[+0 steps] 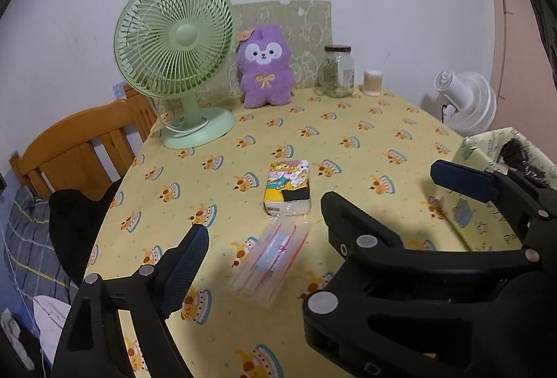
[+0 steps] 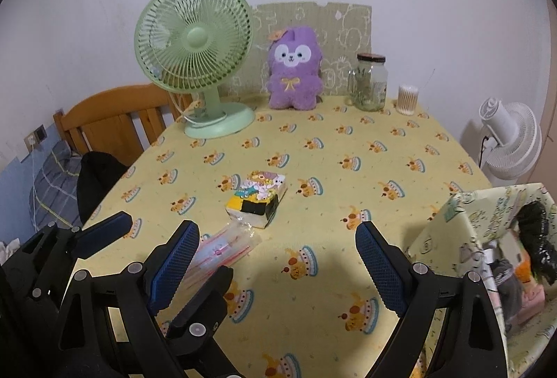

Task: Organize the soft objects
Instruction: 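Withdraw both tools from the box toward the clear straw bag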

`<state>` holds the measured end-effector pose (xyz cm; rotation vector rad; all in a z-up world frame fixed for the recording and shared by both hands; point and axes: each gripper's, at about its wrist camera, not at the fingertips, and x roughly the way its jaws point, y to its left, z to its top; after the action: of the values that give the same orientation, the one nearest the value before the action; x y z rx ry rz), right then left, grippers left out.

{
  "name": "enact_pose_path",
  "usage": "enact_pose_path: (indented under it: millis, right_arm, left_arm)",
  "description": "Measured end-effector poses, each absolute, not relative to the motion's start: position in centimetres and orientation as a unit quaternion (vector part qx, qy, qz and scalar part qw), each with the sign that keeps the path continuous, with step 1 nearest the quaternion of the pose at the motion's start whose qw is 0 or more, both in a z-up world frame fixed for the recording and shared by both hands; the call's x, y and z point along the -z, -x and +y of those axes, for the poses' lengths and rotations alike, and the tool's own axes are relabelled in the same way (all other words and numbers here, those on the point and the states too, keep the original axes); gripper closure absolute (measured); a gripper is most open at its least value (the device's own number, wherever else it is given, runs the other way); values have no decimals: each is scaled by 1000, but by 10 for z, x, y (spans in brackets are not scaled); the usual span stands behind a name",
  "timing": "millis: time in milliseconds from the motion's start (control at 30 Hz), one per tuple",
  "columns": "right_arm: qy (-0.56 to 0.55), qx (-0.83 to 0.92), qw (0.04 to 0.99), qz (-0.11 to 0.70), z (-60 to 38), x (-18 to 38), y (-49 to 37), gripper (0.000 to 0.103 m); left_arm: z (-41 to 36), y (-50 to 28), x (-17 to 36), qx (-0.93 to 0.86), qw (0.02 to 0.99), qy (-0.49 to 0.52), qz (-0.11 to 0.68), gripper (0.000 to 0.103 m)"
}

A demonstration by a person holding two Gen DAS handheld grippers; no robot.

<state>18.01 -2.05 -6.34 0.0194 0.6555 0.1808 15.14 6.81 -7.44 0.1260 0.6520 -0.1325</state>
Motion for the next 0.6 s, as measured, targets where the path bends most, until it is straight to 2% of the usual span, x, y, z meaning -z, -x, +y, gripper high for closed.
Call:
enact_pose_path:
  millis: [267,600]
  right_arm:
    - [-2,-82,933,349,-18,84,-203,10]
    - [10,-77,922,381,-15,104,-221,10]
  left_arm:
    - [71,-173,96,67,934,-67,345,20]
    - [70,-187,115,77,925,-68,366,30]
